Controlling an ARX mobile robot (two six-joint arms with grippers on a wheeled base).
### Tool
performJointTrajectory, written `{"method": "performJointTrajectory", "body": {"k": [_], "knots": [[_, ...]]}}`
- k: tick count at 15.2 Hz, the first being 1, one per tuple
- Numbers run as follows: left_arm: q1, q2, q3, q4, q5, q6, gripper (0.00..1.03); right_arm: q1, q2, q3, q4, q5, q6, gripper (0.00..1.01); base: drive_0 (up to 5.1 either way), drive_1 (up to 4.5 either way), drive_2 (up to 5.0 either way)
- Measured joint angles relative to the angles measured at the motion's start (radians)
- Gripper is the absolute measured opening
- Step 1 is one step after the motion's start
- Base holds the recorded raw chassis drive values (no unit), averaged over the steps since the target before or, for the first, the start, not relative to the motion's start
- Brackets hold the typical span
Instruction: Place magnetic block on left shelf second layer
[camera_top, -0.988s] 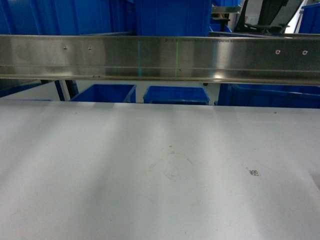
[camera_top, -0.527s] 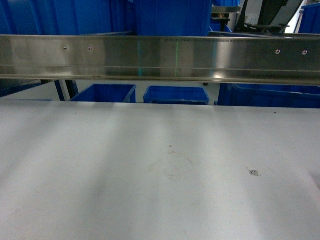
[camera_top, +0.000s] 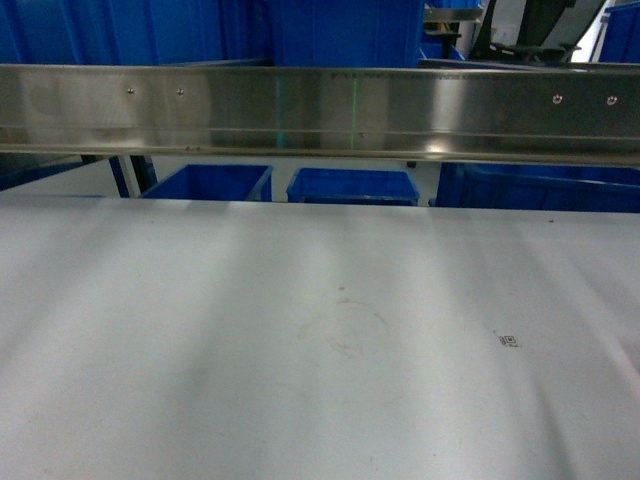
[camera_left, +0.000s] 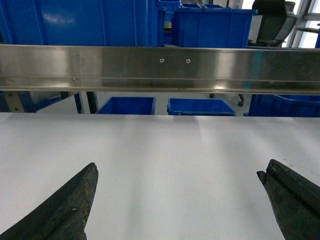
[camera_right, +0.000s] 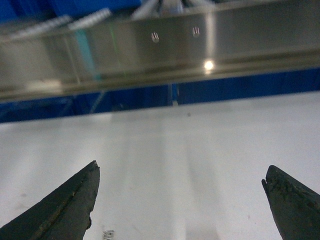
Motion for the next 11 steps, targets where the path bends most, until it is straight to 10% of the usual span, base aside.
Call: {"method": "performJointTrajectory", "body": {"k": [5,11], "knots": [[0.0,0.0,0.0,0.0,0.0,0.0,0.98,0.019,0.33,0.063,0.075,0.072,-0.098,0.98,0.0,0.0,0.0],[0.0,0.0,0.0,0.0,0.0,0.0,0.98,0.019,0.497,0.068,0.132,0.125,-0.097,0.98,0.0,0.0,0.0]]}}
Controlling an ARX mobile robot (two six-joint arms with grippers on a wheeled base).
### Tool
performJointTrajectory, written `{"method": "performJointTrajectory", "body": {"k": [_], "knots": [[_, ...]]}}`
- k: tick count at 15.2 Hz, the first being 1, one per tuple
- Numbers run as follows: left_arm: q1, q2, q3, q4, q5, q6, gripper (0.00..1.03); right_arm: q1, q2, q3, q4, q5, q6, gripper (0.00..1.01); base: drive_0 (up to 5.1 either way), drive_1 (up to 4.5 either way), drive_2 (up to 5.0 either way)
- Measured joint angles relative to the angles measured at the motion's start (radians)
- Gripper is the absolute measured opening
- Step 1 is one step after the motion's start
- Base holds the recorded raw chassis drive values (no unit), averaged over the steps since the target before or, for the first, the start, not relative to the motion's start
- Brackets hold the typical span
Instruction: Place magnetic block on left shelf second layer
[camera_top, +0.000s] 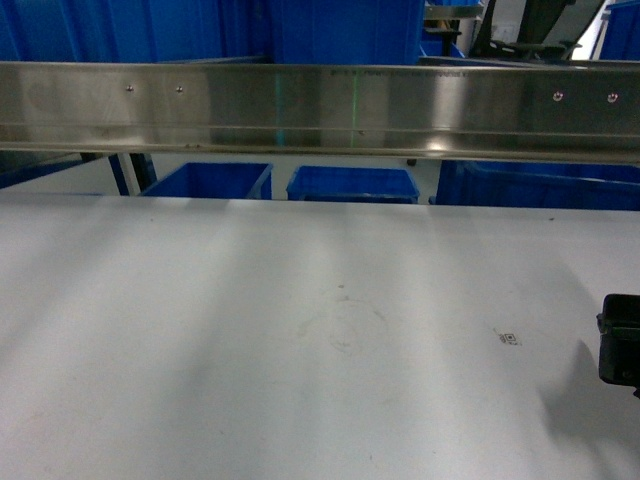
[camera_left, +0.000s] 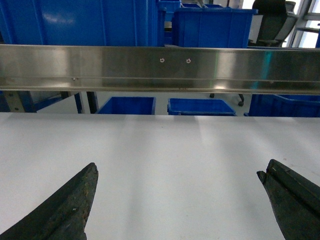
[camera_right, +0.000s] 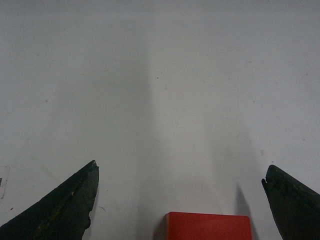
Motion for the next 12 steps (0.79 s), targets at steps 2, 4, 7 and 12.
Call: {"method": "performJointTrajectory", "body": {"k": [2,4,7,12], "knots": [[0.0,0.0,0.0,0.0,0.0,0.0,0.98,-0.028,0.044,0.01,0.007,-0.016,0.0,0.98,0.0,0.0,0.0],[0.0,0.0,0.0,0.0,0.0,0.0,0.98,-0.067,0.063,0.01,0.022,-0.043,0.0,0.98,0.0,0.0,0.0],[0.0,0.0,0.0,0.0,0.0,0.0,0.98,-0.072,0.064,0.008,0.042,-0.057,0.004,0.79,0.0,0.0,0.0],[0.0,0.0,0.0,0.0,0.0,0.0,0.98,-0.061,0.038,-0.011,0.02,-0.079,0.005,0.33,0.0,0.0,0.0]]}}
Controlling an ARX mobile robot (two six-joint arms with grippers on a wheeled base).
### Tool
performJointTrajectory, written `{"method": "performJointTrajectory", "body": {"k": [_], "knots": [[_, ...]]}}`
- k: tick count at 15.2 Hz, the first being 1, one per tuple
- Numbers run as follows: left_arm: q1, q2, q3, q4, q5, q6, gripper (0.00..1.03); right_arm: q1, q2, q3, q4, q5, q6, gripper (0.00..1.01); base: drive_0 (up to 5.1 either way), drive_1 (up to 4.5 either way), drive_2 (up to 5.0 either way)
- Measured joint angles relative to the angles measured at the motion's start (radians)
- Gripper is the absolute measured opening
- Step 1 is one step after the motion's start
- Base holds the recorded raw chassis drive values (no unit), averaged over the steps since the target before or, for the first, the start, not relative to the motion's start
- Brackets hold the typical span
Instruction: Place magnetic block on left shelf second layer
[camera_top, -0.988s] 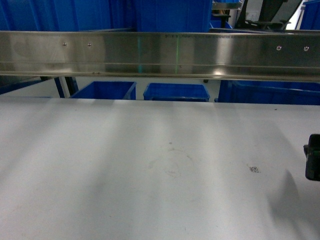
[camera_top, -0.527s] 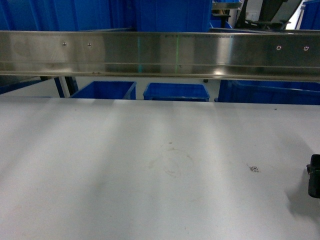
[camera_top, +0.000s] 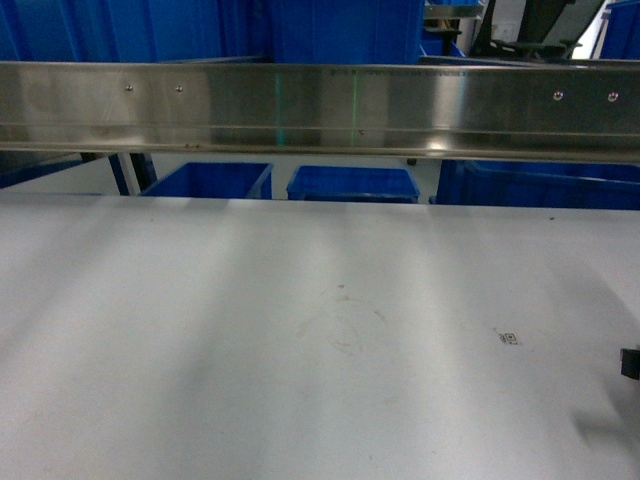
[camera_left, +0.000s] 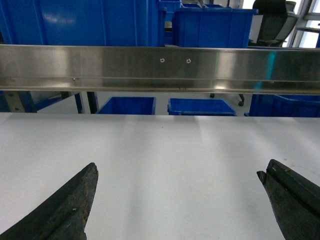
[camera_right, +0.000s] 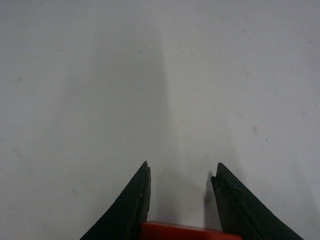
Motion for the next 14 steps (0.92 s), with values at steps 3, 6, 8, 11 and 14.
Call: {"method": "performJointTrajectory", "body": {"k": [3,6,8,11,14], "knots": [[0.0,0.0,0.0,0.0,0.0,0.0,0.98,0.06,-0.238,-0.039,-0.176,-0.008,0.006,0.33,0.0,0.0,0.0],[0.0,0.0,0.0,0.0,0.0,0.0,0.98,0.137,-0.599,-0.036,-0.343,0.023,-0.02,0.33,0.0,0.0,0.0],[0.0,0.0,0.0,-0.001,0.0,0.0,0.98,0.135,-0.768,-0.039,-0.454,0.034,-0.021,0.33,0.0,0.0,0.0],[0.0,0.0,0.0,0.0,0.0,0.0,0.98,0.075,-0.832,-0.057,-0.484,0.023,-0.02,0.33,0.0,0.0,0.0],[0.0,0.0,0.0,0.0,0.0,0.0,0.98,0.03,-0.814,-0.074,-0.478,-0.005,-0.021,0.33,0.0,0.0,0.0]]}}
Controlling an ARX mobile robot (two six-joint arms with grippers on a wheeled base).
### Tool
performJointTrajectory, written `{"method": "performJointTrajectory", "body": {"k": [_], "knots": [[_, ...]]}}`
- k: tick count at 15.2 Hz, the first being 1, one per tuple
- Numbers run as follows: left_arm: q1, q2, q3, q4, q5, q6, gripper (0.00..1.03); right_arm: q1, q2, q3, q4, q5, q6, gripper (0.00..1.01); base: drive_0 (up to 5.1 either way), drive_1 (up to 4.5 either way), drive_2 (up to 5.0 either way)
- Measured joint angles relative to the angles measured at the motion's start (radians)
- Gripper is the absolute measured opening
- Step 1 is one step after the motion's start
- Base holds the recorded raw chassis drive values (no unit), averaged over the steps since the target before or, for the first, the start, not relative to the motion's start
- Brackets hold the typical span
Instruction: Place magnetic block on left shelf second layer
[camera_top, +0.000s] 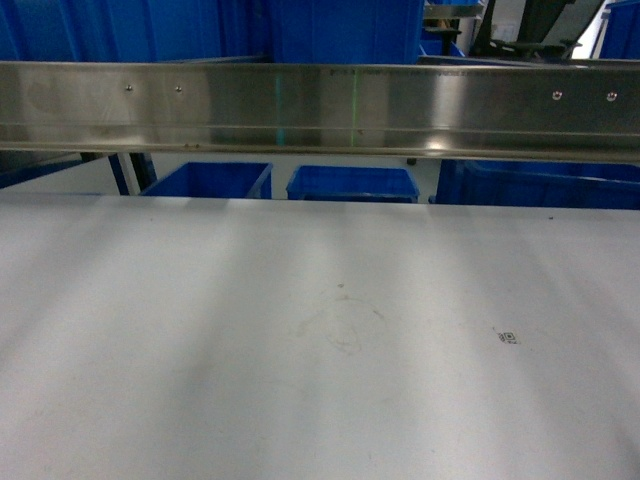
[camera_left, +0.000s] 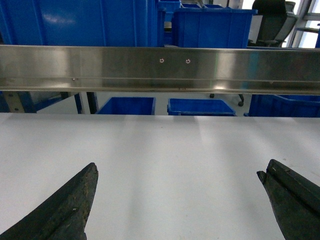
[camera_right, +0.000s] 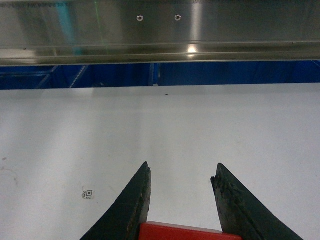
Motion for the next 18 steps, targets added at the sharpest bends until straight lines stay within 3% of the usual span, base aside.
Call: {"method": "performJointTrajectory", "body": {"k": [6,14,18], "knots": [[0.0,0.0,0.0,0.0,0.0,0.0,0.98,-0.054,-0.001,-0.019,0.031,-0.048,-0.018,0.33,0.0,0.0,0.0],[0.0,0.0,0.0,0.0,0.0,0.0,0.98,-0.053,-0.008,-0.052,0.068,-0.061,-0.045,0.33,0.0,0.0,0.0],[0.0,0.0,0.0,-0.001,0.0,0.0,0.98,-0.053,-0.013,-0.052,0.068,-0.061,-0.045,0.33,-4.7,3.05,2.2]]}}
